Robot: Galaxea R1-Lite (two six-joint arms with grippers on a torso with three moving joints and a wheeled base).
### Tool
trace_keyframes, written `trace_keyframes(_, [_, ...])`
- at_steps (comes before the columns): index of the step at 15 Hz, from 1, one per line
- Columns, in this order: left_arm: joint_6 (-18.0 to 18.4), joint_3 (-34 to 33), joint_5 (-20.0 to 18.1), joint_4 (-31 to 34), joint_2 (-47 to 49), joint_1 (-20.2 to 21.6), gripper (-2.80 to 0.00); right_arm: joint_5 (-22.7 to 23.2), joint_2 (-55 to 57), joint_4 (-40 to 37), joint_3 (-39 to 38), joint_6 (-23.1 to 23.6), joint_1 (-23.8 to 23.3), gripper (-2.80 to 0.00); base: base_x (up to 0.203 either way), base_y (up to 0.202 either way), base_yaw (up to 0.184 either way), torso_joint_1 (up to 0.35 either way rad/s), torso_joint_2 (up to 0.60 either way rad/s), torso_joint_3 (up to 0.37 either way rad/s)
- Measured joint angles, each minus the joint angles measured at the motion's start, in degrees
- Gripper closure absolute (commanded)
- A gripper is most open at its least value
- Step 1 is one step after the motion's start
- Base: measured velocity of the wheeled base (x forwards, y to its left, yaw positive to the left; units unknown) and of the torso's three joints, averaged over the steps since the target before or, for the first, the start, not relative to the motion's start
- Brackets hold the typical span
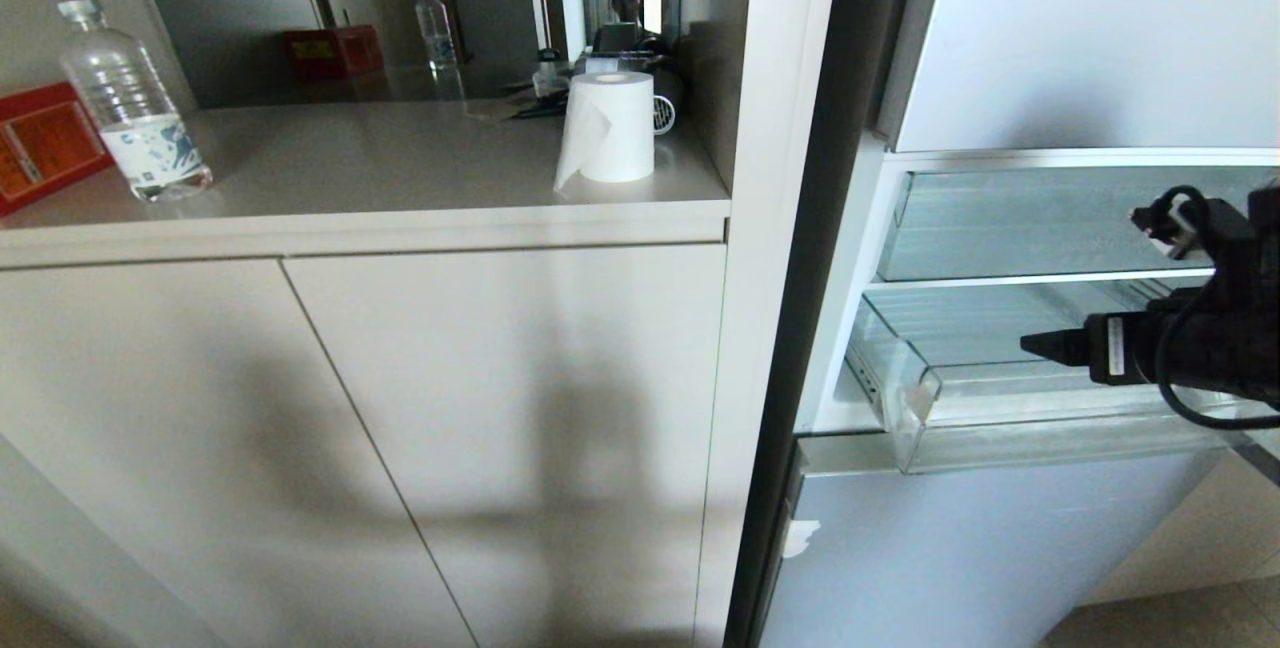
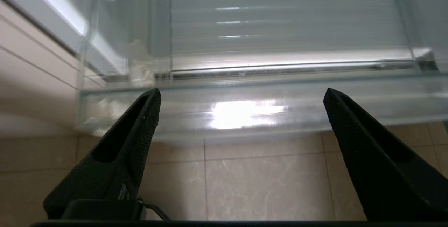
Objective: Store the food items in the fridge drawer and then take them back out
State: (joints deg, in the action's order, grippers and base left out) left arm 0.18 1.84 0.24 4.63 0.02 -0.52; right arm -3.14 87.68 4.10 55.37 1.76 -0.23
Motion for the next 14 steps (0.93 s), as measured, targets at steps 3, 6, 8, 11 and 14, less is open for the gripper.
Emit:
trace_keyframes(3, [0.00, 0.00, 0.00, 0.00, 0.00, 0.00, 0.00, 2.68, 7.27, 0.82, 4.35, 1.40, -2.15, -2.80, 0.000, 0.000, 0.000, 0.000, 0.00, 0.000])
trace_keyframes(6, [0.00, 0.00, 0.00, 0.00, 0.00, 0.00, 0.00, 5.28, 12.59, 1.58, 8.22, 1.59, -3.21, -2.80, 0.000, 0.000, 0.000, 0.000, 0.00, 0.000])
trace_keyframes(8, [0.00, 0.00, 0.00, 0.00, 0.00, 0.00, 0.00, 5.34, 14.26, 1.56, 9.01, 1.87, -3.48, -2.80, 0.000, 0.000, 0.000, 0.000, 0.00, 0.000])
trace_keyframes(11, [0.00, 0.00, -0.01, 0.00, 0.00, 0.00, 0.00, 5.22, 15.31, 0.53, 9.73, 2.33, -3.67, -2.80, 0.000, 0.000, 0.000, 0.000, 0.00, 0.000])
trace_keyframes(14, [0.00, 0.00, 0.00, 0.00, 0.00, 0.00, 0.00, 4.99, 15.55, -6.32, 12.43, 3.08, -4.07, -2.80, 0.000, 0.000, 0.000, 0.000, 0.00, 0.000])
